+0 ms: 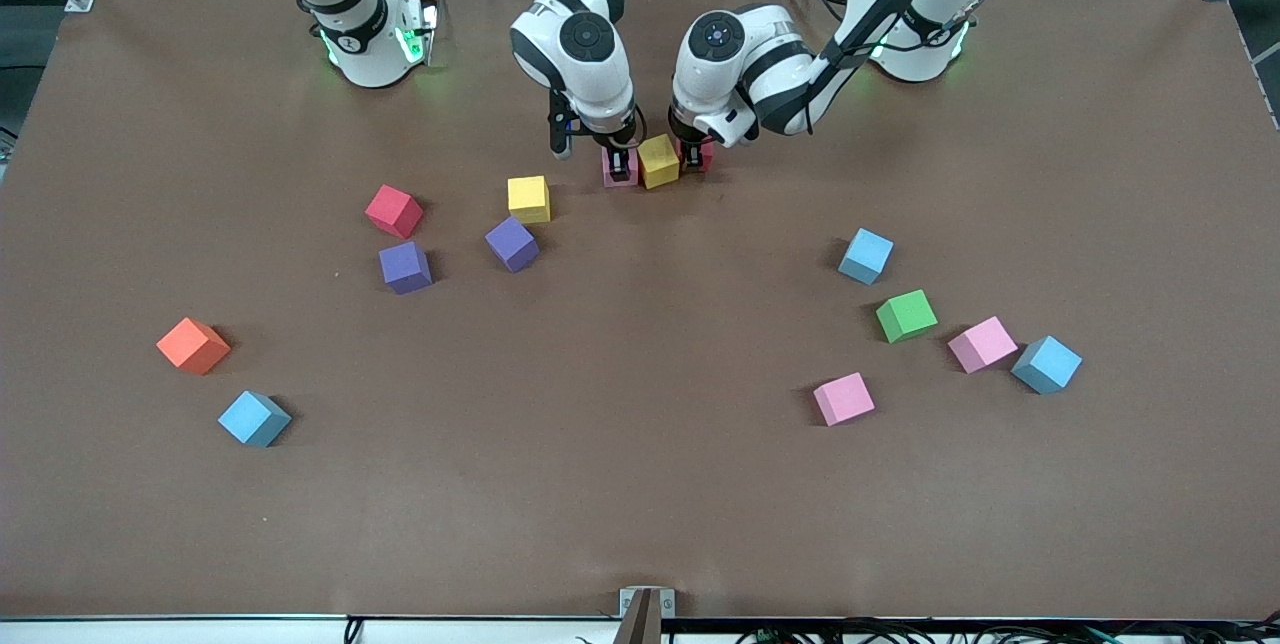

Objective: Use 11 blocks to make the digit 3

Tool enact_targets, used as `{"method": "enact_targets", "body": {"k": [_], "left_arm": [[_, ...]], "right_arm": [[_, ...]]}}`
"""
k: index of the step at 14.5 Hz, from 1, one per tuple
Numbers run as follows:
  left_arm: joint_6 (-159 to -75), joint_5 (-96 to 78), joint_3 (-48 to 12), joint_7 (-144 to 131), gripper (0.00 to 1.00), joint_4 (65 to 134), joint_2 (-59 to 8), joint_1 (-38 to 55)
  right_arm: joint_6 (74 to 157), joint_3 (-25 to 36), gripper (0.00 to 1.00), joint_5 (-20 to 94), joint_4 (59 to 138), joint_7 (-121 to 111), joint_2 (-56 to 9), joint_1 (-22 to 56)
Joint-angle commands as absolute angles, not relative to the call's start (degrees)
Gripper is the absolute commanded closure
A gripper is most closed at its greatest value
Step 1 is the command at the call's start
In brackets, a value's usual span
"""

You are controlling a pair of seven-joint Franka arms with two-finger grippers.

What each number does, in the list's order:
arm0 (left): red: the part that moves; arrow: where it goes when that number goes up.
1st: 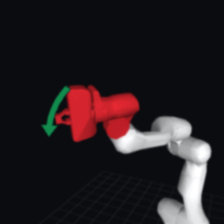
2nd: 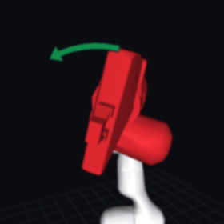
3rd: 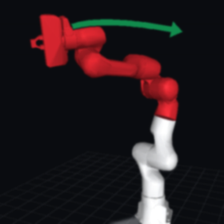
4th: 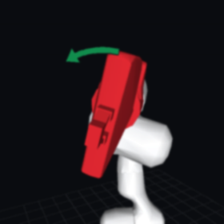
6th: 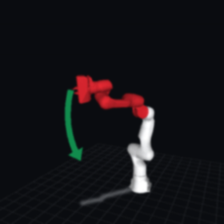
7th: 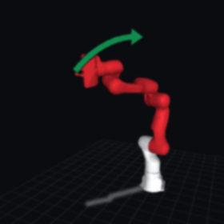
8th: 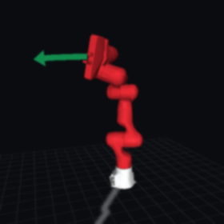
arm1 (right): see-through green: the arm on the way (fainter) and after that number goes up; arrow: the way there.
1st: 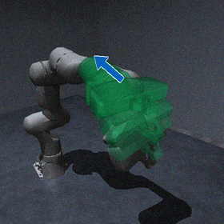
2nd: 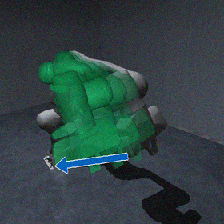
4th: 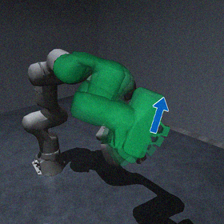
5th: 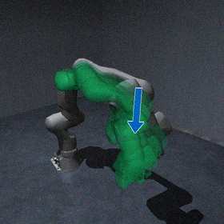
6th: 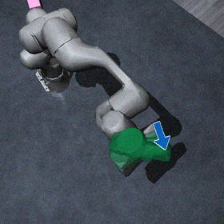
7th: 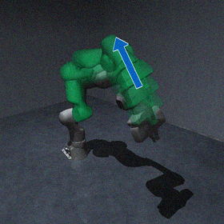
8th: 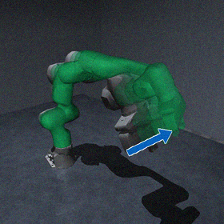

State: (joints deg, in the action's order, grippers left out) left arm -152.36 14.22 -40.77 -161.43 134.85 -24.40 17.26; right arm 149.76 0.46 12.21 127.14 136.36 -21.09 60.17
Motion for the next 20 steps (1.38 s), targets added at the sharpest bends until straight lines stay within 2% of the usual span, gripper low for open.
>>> {"method": "enact_targets", "body": {"k": [1,16,20], "left_arm": [[-152.84,19.86,-40.96,-178.07,0.70,134.30,-25.31,18.20],[-151.70,20.30,-39.91,-177.89,0.70,131.49,-25.84,17.93],[-150.73,20.74,-39.38,-177.80,0.70,131.13,-25.93,17.93]], "right_arm": [[150.29,0.44,1.00,12.57,127.18,136.85,-21.09,59.77],[150.12,0.35,1.00,11.07,127.27,135.88,-21.09,59.15],[150.12,0.35,0.97,11.16,127.27,136.23,-21.18,59.24]]}}
